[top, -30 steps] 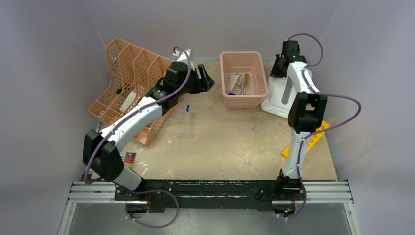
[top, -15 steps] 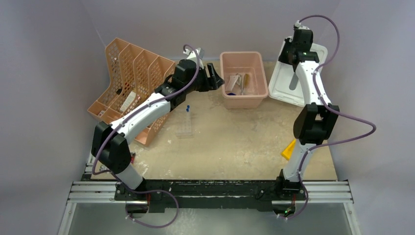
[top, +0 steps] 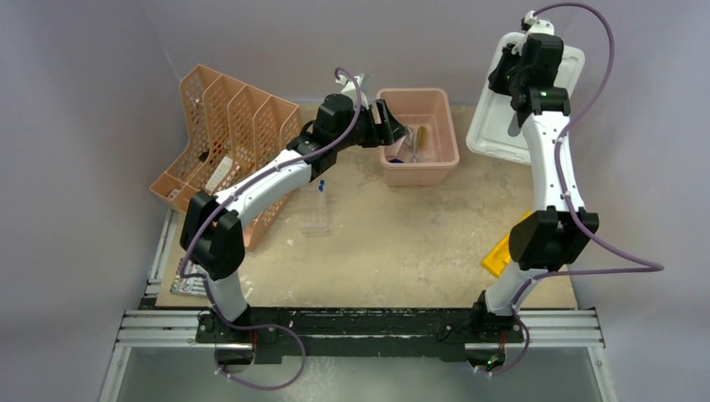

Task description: Organize the chemistry lab equipment

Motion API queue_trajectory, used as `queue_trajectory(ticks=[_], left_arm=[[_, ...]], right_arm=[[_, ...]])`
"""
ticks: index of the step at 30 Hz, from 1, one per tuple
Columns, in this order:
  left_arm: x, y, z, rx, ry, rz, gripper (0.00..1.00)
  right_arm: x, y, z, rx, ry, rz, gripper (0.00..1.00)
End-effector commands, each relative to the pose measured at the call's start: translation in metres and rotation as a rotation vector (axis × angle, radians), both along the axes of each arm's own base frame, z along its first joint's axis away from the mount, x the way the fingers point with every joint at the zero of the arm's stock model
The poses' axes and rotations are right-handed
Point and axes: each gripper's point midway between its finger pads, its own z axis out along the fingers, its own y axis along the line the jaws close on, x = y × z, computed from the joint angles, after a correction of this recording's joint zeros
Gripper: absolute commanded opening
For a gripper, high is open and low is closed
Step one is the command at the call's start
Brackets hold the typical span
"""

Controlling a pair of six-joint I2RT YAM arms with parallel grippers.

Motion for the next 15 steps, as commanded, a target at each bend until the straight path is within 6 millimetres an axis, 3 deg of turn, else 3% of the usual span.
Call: queue_trajectory(ticks=[1, 6, 11, 15], left_arm=[[-0.002, -0.024, 0.046, -0.128, -0.073, -0.071, 0.74], [-0.002, -0.038, 0.042, -0.177, -0.044, -0.095, 0.78], [-0.006, -0.058, 0.036, -0.232, -0.010, -0.151, 0.78], [-0.013, -0.073, 0.013, -0.215, 0.044, -0.191, 0.73]], right_arm=[[-0.014, 0.016, 0.022, 0.022, -0.048, 0.087, 0.00], [-0.027, 0.044, 0.005, 0.178, -0.006, 0.157, 0.00], [-0.034, 0.079, 0.002, 0.342, 0.001, 0.247, 0.00], [-0.035, 0.108, -0.001, 0.377, 0.005, 0.295, 0.00]])
